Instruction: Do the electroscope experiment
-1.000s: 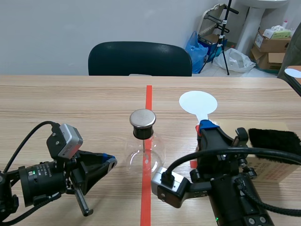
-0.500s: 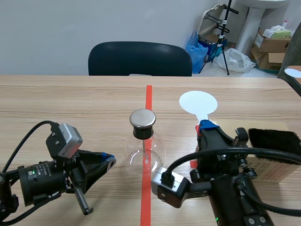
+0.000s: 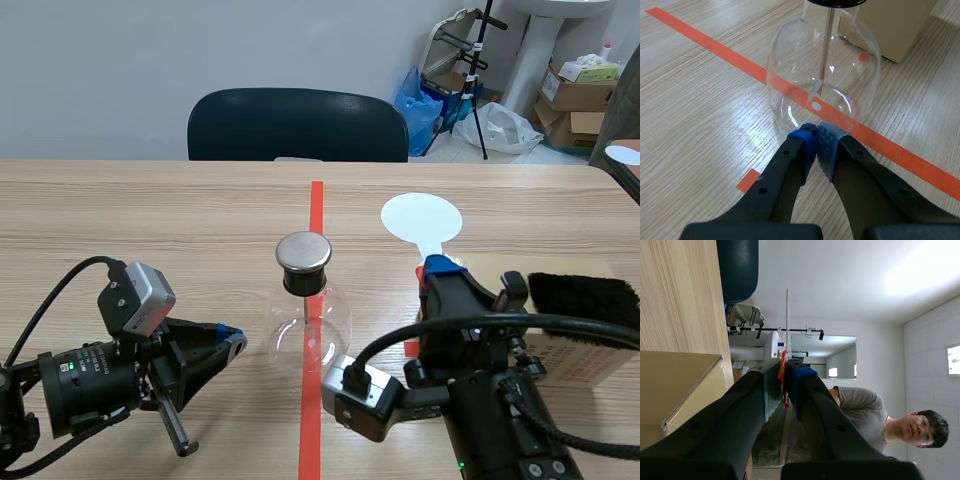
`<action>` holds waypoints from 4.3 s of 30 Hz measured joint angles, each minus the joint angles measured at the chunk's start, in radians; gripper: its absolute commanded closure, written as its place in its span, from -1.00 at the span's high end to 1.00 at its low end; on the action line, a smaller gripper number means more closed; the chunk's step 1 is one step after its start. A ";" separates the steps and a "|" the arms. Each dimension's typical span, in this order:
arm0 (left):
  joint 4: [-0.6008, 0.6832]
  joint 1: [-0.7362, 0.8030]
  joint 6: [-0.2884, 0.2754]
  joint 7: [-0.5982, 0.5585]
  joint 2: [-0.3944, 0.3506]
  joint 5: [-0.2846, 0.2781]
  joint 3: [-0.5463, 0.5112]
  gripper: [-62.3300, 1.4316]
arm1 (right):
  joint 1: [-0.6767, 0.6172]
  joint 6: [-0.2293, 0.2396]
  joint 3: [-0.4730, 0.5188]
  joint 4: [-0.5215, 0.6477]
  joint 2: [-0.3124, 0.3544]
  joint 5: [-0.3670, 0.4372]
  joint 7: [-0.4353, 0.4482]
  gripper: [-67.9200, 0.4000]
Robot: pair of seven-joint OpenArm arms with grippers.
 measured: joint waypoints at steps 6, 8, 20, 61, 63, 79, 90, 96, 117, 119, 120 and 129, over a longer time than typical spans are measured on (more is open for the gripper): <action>0.000 0.000 0.000 0.000 0.000 0.000 0.000 -0.86 | 0.000 0.000 0.000 0.000 0.000 0.000 0.000 -0.96; 0.000 0.000 0.000 0.000 0.000 0.000 0.000 -0.86 | 0.000 0.000 0.000 0.000 0.000 0.000 0.000 -0.96; 0.000 0.000 0.000 0.000 0.000 0.000 0.000 -0.86 | 0.000 0.000 0.000 0.000 0.000 0.000 0.000 -0.96; 0.000 0.002 0.000 0.000 0.000 0.000 0.000 -0.86 | 0.000 0.000 0.000 0.000 0.000 0.000 0.000 -0.96; 0.000 0.002 0.000 0.000 0.000 0.000 0.000 -0.86 | 0.000 0.000 0.000 0.000 0.000 0.000 0.000 -0.96; 0.000 0.002 0.000 0.000 0.000 0.000 0.000 -0.86 | 0.000 0.000 0.000 0.000 0.000 0.000 0.000 -0.96; 0.000 0.002 0.000 0.000 0.000 0.000 0.000 -0.86 | 0.000 0.000 0.001 0.000 0.000 0.000 0.053 -0.96; 0.000 0.002 0.000 0.000 0.000 0.000 0.000 -0.86 | 0.000 0.000 0.001 0.000 0.000 0.000 0.164 -0.96; 0.000 0.002 0.000 0.000 0.000 0.000 0.000 -0.86 | 0.001 0.000 0.001 0.000 0.000 -0.001 0.440 -0.96; 0.000 0.002 0.000 0.000 0.000 0.000 0.000 -0.86 | 0.000 0.000 0.001 0.000 0.000 -0.002 0.444 -0.96; 0.000 0.002 0.000 0.000 0.000 0.000 0.000 -0.86 | 0.000 0.000 0.001 0.000 0.000 -0.002 0.443 -0.96; 0.000 0.002 0.000 0.000 0.000 0.000 0.000 -0.86 | 0.000 0.000 0.001 0.000 0.000 -0.002 0.443 -0.96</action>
